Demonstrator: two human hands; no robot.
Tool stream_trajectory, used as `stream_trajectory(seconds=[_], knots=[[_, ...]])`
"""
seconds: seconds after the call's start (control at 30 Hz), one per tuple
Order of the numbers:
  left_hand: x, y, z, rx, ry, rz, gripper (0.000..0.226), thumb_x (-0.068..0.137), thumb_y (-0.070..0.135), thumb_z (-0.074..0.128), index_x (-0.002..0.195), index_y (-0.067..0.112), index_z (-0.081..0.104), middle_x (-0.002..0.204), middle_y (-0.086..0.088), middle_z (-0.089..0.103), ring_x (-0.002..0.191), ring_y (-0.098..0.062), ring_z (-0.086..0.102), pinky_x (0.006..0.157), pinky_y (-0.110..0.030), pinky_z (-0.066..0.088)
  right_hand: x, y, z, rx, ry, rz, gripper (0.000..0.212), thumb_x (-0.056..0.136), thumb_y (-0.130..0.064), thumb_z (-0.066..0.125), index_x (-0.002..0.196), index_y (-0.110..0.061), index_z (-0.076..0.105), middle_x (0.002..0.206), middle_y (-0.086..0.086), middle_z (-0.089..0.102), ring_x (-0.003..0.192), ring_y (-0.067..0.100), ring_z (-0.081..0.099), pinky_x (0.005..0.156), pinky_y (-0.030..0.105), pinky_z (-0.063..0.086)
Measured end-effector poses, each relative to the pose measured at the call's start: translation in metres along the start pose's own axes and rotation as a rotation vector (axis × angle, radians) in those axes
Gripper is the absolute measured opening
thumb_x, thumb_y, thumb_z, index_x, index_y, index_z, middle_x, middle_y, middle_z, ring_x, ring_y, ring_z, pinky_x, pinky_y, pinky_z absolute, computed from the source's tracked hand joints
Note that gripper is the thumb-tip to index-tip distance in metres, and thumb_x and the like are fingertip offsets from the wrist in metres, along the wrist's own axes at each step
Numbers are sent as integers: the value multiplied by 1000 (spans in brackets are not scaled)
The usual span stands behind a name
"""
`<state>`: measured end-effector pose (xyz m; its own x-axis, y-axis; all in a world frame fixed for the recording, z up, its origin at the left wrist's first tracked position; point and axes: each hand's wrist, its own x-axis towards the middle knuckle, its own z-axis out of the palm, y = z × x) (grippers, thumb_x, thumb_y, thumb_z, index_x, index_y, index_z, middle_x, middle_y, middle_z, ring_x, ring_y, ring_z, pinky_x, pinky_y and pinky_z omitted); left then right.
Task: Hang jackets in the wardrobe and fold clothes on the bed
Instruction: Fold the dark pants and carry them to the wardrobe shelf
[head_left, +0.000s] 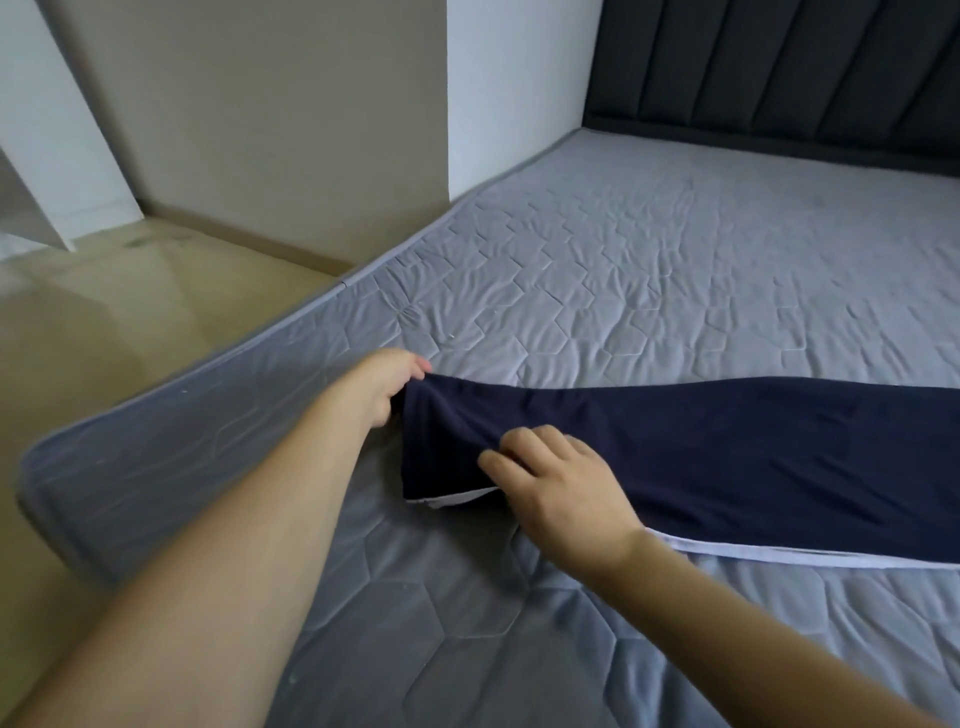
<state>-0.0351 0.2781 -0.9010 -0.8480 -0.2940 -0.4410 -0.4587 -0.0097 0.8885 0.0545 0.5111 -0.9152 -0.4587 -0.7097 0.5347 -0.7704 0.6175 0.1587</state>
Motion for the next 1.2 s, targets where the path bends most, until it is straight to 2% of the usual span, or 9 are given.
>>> stream_trajectory(seconds=[0.07,0.23,0.3,0.43,0.57,0.7,0.93,1.1,1.2], knots=[[-4,-4,-1,21,-14,-35,31,90,-7,37,86,13,61,87,-13,56,70,-24,52,55,-27,42,1,-5,-1,130,-16,90,22,84,-21,51,97,-14,67,88,3,60,70,25,57,57,36,48],[-16,34,29,-376,-101,8,25,86,-3,33,84,4,57,84,-12,56,69,-22,57,58,-28,53,-2,24,-14,819,-42,927,3,89,-16,43,86,-16,45,69,0,54,59,21,48,55,36,38],[-21,61,58,-382,-181,81,31,71,-7,28,86,0,55,89,-17,55,71,-26,61,61,-31,58,-8,51,-21,955,23,1101,4,86,-13,40,86,-10,44,64,-1,49,58,16,41,55,33,35],[-39,102,142,190,-218,370,40,79,-22,31,100,4,53,84,-17,59,61,-20,65,58,-30,60,-34,102,-51,1156,166,1338,10,80,-23,42,77,-14,46,69,0,46,66,18,44,60,35,41],[-57,136,240,744,-163,629,25,88,-5,45,102,15,51,67,-13,63,58,-26,64,63,-37,56,-77,151,-86,1252,258,1382,23,84,-26,46,84,-7,58,70,6,57,61,20,58,54,34,56],[-79,167,348,895,-72,907,14,90,12,51,99,24,54,61,-7,66,36,-11,56,44,-22,45,-131,211,-127,1160,447,1424,18,81,-17,40,85,-8,55,69,3,54,59,19,52,52,31,53],[-111,176,577,877,-147,1149,17,92,22,55,108,17,57,108,-4,62,95,-25,56,79,-33,44,-242,349,-202,623,661,1481,11,88,-22,40,96,-16,41,71,-1,55,60,18,52,55,35,41],[-114,148,731,852,-305,1134,20,91,19,53,111,17,55,116,-5,61,106,-27,56,84,-33,44,-341,448,-229,282,331,1638,17,84,-17,45,99,-9,43,81,7,56,69,26,55,49,29,30],[-97,115,792,960,-285,1104,23,93,24,51,116,21,52,121,-2,62,115,-28,52,88,-35,36,-387,485,-217,290,123,1750,13,83,-6,47,94,-3,40,81,11,51,65,25,47,47,29,24]])
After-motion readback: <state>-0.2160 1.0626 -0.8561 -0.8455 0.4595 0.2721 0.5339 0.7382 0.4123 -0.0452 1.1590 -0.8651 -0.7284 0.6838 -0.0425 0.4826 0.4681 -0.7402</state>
